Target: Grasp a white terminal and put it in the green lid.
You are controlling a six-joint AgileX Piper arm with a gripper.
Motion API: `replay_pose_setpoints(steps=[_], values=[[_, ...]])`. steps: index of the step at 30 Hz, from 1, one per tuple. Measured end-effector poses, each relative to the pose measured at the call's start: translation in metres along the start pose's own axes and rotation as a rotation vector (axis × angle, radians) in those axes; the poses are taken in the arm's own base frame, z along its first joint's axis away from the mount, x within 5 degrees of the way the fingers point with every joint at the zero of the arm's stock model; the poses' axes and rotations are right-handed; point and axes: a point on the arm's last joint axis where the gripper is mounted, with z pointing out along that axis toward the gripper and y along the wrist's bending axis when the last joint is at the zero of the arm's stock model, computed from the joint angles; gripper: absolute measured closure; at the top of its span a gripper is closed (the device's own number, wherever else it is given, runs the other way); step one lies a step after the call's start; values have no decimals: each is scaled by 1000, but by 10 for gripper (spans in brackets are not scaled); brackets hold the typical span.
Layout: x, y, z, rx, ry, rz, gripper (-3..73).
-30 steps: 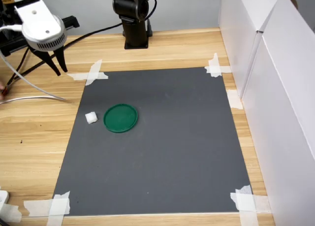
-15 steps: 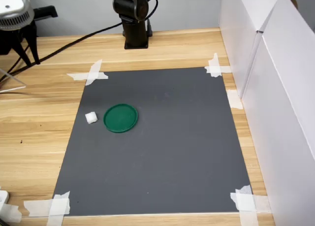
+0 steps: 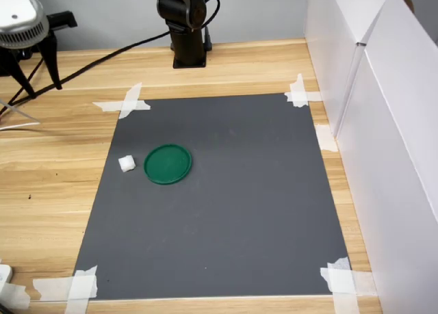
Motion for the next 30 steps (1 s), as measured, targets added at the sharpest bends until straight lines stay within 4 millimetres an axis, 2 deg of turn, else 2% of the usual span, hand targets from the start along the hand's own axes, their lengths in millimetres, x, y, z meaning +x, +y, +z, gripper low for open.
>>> replay_pose_setpoints(steps=[5, 13, 16, 22, 30], values=[[-5, 0, 9, -25, 8, 12, 39], [-44, 20, 25, -69, 35, -64, 11], [-51, 30, 33, -101, 41, -62, 11], [-38, 47, 66, -155, 81, -38, 13], [-28, 53, 88, -103, 78, -26, 14]])
